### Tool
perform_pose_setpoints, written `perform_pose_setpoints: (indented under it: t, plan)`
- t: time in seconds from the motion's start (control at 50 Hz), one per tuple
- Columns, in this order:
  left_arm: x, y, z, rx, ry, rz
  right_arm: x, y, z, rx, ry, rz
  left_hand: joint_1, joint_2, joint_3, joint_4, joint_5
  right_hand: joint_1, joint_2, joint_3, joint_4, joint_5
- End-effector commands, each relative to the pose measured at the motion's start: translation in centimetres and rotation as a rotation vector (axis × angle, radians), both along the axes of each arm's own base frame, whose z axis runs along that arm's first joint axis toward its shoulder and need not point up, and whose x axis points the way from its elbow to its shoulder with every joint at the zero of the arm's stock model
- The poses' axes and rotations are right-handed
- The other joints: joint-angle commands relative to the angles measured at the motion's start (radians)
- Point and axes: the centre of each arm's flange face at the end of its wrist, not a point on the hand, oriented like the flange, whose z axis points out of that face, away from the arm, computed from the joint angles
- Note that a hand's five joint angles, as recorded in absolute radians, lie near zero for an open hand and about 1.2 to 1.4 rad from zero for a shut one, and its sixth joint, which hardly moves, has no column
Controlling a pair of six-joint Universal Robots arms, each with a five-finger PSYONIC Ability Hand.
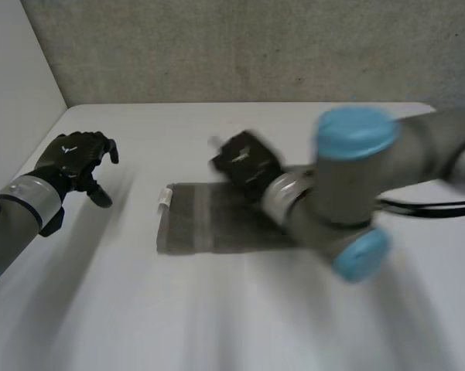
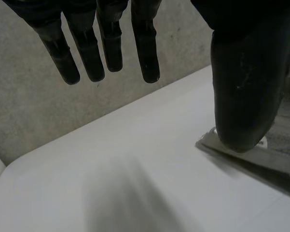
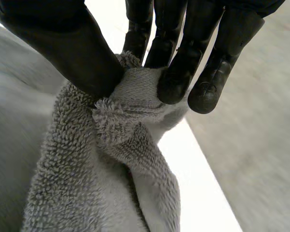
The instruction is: Fold the towel.
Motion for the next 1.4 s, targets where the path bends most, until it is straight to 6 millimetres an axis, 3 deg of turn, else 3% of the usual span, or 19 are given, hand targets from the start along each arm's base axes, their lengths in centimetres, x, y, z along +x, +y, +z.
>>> perform_pose_setpoints:
  t: [0.02, 0.08, 0.12, 0.14, 0.18, 0.24, 0.28, 0.32, 0.34, 0.36, 0.4, 0.42, 0.46, 0.52, 0.56, 0.62, 0.78, 1.12, 1.4]
  plan:
    - [-1.0, 0.6, 0.0, -0.004, 0.0, -0.03, 5.2, 4.8, -4.7, 0.019, 0.034, 0.124, 0.001, -0.007, -0.016, -0.011, -0.008, 0.085, 0.076, 0.08, 0.063, 0.085]
    - [-1.7, 1.0, 0.1, -0.008, 0.0, -0.051, 6.4, 5.5, -5.6, 0.015, 0.036, 0.132, 0.001, -0.007, -0.016, -0.011, -0.008, 0.085, 0.076, 0.08, 0.063, 0.085]
    - [-1.9, 1.2, 0.0, -0.009, 0.0, -0.057, 6.6, 5.4, -5.9, 0.011, 0.038, 0.116, 0.001, -0.007, -0.016, -0.011, -0.008, -0.387, -0.396, -0.392, -0.409, -0.386]
    - [-2.1, 1.4, 0.0, -0.007, 0.0, -0.063, 6.6, 5.4, -5.9, 0.011, 0.038, 0.116, 0.001, -0.007, -0.016, -0.011, -0.008, -0.39, -0.398, -0.395, -0.412, -0.389]
    - [-2.3, 1.5, 0.0, -0.01, 0.0, -0.071, 6.5, 5.2, -5.3, 0.014, 0.025, 0.101, 0.001, -0.007, -0.016, -0.011, -0.008, -0.823, -0.832, -0.828, -0.845, -0.822]
    - [-2.8, 1.6, 0.2, -0.022, 0.002, -0.085, 5.8, 4.4, -3.5, 0.056, -0.033, 0.058, 0.001, -0.007, -0.016, -0.011, -0.008, -0.965, -0.973, -0.97, -0.987, -0.964]
    - [-3.0, 1.6, 0.2, -0.03, 0.003, -0.091, 5.3, 4.0, -2.4, 0.084, -0.063, 0.036, 0.004, -0.004, -0.013, -0.008, -0.005, -0.971, -0.98, -0.976, -0.993, -0.97]
    - [-3.7, 1.8, 0.3, -0.044, 0.008, -0.112, 3.0, 1.8, -0.2, 0.16, -0.12, -0.038, 0.004, -0.004, -0.013, -0.008, -0.006, -0.971, -0.98, -0.976, -0.993, -0.97]
    - [-4.3, 2.2, 0.3, -0.047, 0.009, -0.132, 1.7, 0.7, 0.4, 0.184, -0.132, -0.074, 0.004, -0.004, -0.013, -0.008, -0.005, -0.971, -0.98, -0.976, -0.993, -0.97]
    - [-4.3, 2.2, 0.3, -0.047, 0.009, -0.132, 1.7, 0.7, 0.4, 0.185, -0.132, -0.075, 0.004, -0.004, -0.013, -0.008, -0.005, -0.971, -0.98, -0.976, -0.993, -0.97]
    - [-5.4, 2.9, 0.3, -0.053, 0.011, -0.167, -0.9, -0.9, 1.4, 0.215, -0.147, -0.134, 0.007, -0.001, -0.01, -0.005, -0.003, -0.968, -0.977, -0.973, -0.99, -0.968]
    - [-5.4, 2.9, 0.3, -0.053, 0.011, -0.167, -0.9, -0.9, 1.4, 0.216, -0.147, -0.134, 0.007, -0.001, -0.01, -0.005, -0.003, -0.968, -0.977, -0.973, -0.99, -0.967]
    - [-5.8, 3.2, 0.2, -0.053, 0.011, -0.181, -3.5, -1.8, 1.3, 0.247, -0.129, -0.173, 0.007, -0.001, -0.01, -0.005, -0.003, -0.959, -0.968, -0.964, -0.982, -0.959]
    - [-6.9, 4.0, -0.4, -0.036, 0.008, -0.218, -4.9, -2.1, 1.0, 0.27, -0.119, -0.193, 0.01, 0.002, -0.007, -0.003, 0.0, -0.953, -0.962, -0.959, -0.976, -0.953]
    - [-8.3, 4.9, -1.0, -0.02, 0.007, -0.263, -7.4, -2.6, 0.0, 0.314, -0.112, -0.225, 0.01, 0.002, -0.007, -0.003, 0.0, -0.945, -0.953, -0.95, -0.967, -0.944]
    - [-8.8, 5.3, -1.4, -0.011, 0.006, -0.28, -9.1, -2.5, -1.4, 0.353, -0.103, -0.247, 0.01, 0.002, -0.007, -0.003, 0.0, -0.942, -0.95, -0.947, -0.964, -0.941]
    - [-10.7, 6.4, -1.7, -0.012, 0.007, -0.342, -11.5, -2.5, -2.8, 0.364, -0.113, -0.288, 0.01, 0.002, -0.007, -0.003, 0.0, -0.942, -0.95, -0.947, -0.964, -0.941]
    - [-10.5, 6.8, -1.9, -0.003, -0.001, -0.314, -10.4, -3.5, -3.1, 0.339, -0.224, -0.281, 0.007, -0.001, -0.01, -0.005, -0.003, -0.857, -0.865, -0.862, -0.879, -0.856]
    - [-10.1, 6.8, -2.3, 0.012, -0.006, -0.305, -8.2, -1.3, -4.1, 0.407, -0.248, -0.224, 0.007, -0.001, -0.01, -0.005, -0.003, -0.818, -0.827, -0.823, -0.841, -0.818]
